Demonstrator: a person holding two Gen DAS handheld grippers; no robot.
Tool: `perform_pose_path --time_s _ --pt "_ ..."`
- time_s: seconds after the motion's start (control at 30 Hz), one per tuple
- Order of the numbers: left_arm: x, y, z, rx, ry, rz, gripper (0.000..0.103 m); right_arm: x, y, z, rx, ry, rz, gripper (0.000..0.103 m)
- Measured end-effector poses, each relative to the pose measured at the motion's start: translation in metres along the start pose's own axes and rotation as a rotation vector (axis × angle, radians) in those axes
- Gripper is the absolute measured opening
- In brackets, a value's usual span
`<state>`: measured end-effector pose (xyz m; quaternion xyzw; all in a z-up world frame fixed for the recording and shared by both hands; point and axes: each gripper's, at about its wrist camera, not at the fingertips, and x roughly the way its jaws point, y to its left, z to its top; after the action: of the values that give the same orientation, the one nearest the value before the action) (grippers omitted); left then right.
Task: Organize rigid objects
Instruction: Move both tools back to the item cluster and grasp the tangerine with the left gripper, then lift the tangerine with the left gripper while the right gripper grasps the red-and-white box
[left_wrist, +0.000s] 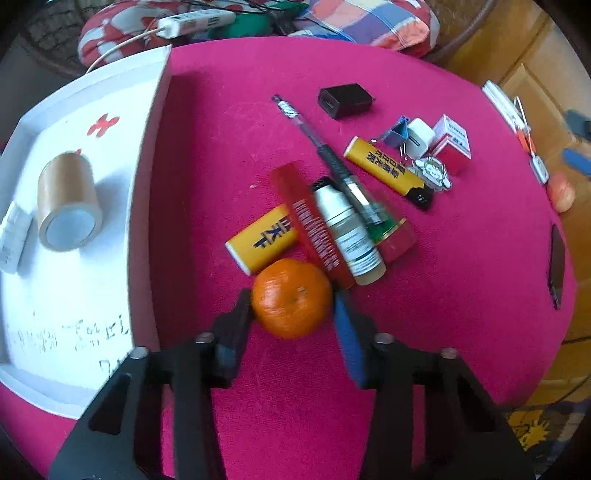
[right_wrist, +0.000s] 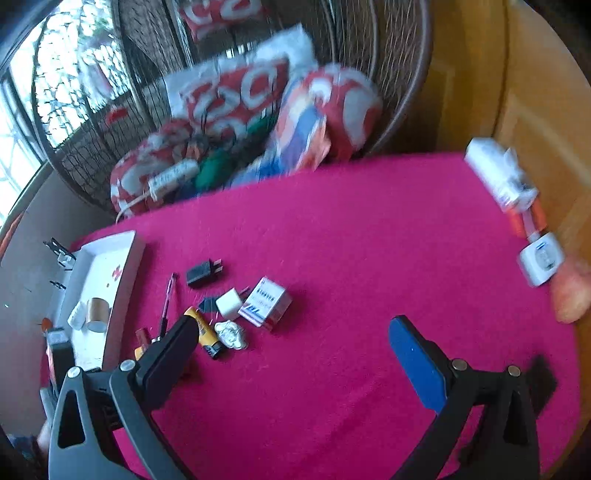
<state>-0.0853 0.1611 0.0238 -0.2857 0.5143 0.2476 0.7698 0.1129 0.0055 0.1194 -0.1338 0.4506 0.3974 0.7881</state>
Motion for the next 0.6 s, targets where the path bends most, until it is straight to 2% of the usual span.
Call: perform_pose_path --time_s 0.1,0.2,0.3,0.37,0.5,0.6 --pt "-0.004 0.007 -0.006 -0.033 -0.005 0.005 0.041 0.035 -0.001 0.009 0.068 0.101 0.003 0.103" --pt "-0.007 0.010 -0.013 -0.045 -0.009 0.023 0.041 0.061 -0.003 0.013 0.138 0.166 0.021 0.102" --pt "-0.010 0.012 -0.017 -0.053 -0.016 0.018 0.041 0.081 0.001 0.012 0.171 0.222 0.023 0.088" --pt "-0.012 0.011 -0.017 -0.067 -0.027 0.007 0.041 0.095 0.004 0.011 0.174 0.262 0.002 0.075" --pt "-0.021 0.013 -0.017 -0.093 -0.046 -0.019 0.041 0.110 0.009 0.008 0.210 0.298 0.018 0.072" --pt "-0.027 0.012 -0.015 -0.102 -0.057 -0.029 0.041 0.115 0.010 0.009 0.210 0.306 0.020 0.064"
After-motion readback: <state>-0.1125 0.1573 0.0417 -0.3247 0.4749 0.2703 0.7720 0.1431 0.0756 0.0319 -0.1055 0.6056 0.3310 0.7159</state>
